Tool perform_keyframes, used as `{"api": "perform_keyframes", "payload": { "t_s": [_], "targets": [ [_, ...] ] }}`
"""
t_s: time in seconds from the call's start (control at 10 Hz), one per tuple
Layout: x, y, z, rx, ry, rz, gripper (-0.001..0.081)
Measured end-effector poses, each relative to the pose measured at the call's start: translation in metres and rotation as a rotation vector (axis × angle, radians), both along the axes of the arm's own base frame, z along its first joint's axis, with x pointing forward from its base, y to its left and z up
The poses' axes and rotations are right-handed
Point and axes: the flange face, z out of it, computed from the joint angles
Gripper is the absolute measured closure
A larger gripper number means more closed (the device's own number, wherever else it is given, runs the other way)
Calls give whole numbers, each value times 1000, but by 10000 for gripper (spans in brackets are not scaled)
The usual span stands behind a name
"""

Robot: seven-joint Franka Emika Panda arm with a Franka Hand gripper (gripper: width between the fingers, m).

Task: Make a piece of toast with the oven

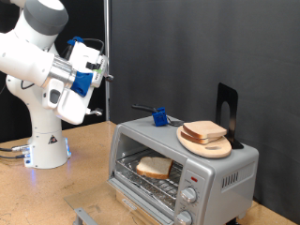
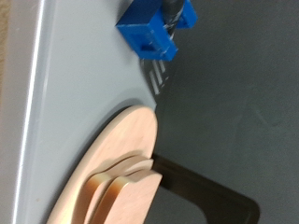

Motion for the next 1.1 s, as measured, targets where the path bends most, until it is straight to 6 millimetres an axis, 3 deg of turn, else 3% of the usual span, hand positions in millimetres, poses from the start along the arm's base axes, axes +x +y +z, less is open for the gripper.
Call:
{"api": "perform_keyframes", "payload": {
  "t_s": [0.1, 0.3, 0.6, 1.1],
  "targets": [
    [-7, -6, -1, 45, 6, 22, 124],
    [-24, -39, -9, 92, 6, 47, 124],
    [-37, -80, -40, 35, 30, 12, 124],
    [-22, -108, -110, -85, 136, -66, 124]
  ]
}}
